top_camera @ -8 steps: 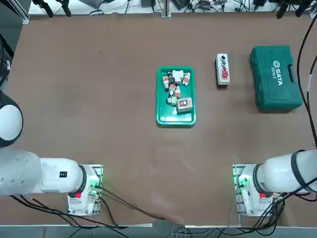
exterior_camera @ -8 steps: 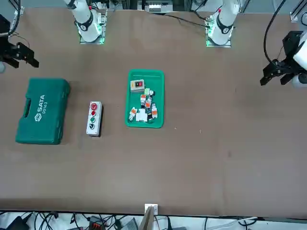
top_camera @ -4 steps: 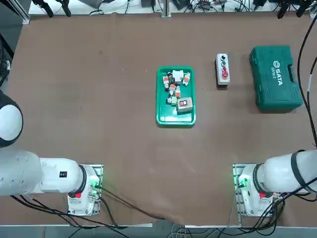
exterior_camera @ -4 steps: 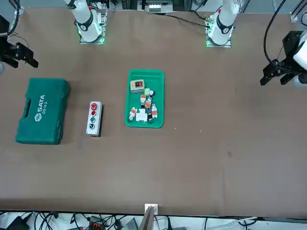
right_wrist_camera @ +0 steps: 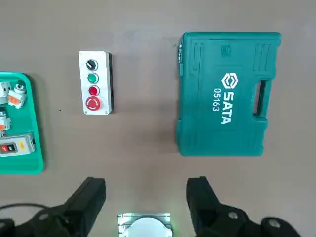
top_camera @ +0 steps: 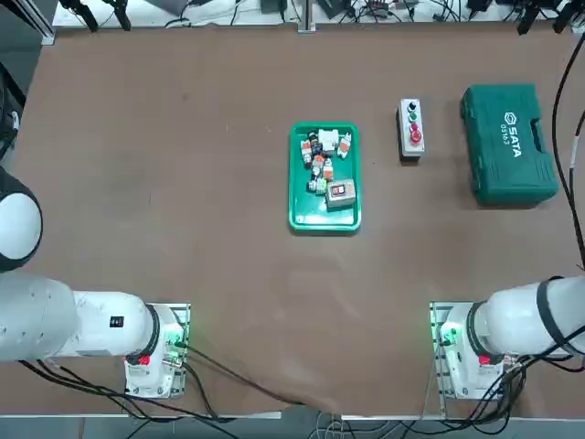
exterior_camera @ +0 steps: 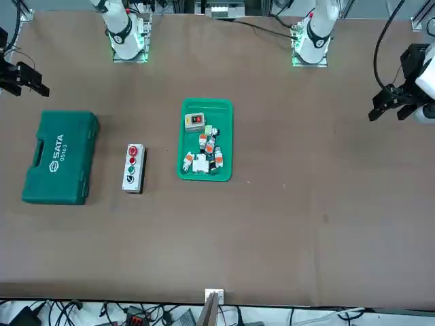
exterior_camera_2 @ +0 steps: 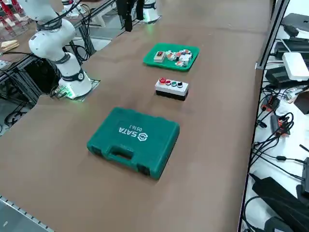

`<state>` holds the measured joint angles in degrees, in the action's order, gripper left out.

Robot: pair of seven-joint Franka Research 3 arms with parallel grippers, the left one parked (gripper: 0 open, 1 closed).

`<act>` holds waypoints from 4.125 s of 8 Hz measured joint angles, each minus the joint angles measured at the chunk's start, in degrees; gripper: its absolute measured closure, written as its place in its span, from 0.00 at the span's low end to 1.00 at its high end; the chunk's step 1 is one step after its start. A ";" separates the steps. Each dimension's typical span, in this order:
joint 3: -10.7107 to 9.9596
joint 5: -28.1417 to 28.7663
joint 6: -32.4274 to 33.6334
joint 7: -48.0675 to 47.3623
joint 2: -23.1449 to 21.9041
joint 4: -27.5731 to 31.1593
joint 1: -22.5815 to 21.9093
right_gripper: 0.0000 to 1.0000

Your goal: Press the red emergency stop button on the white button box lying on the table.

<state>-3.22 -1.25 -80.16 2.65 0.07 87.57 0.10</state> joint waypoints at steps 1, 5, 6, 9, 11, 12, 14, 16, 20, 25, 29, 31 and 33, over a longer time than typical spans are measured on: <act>0.24 0.00 0.01 -0.03 0.17 -0.01 -0.12 0.00; 0.95 0.09 0.36 -0.39 1.19 0.01 -0.59 0.44; 0.96 0.10 1.04 -0.39 1.73 0.01 -0.64 0.62; 0.98 0.11 2.93 -0.45 2.56 0.02 -1.72 0.98; 0.99 0.15 2.77 -0.48 2.80 1.78 -2.10 0.98; 1.01 0.24 1.16 -0.49 3.02 3.86 -2.51 0.98; 1.13 0.83 -7.24 -1.32 3.02 11.46 -4.95 0.98; 1.27 2.43 -19.07 -4.13 2.38 21.36 -7.15 0.98; 1.39 2.88 -44.22 -11.95 2.02 39.18 -11.44 0.98; 1.41 2.88 -55.83 -16.43 7.28 42.40 -13.84 0.98; 1.41 2.88 -58.77 -17.73 9.33 42.39 -14.34 0.98; 1.41 2.88 -59.40 -18.46 9.45 42.39 -14.63 0.98; 1.41 2.88 -59.45 -18.50 9.45 42.39 -14.63 0.98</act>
<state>-1.81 1.64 -139.60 -15.85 9.52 129.96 -14.53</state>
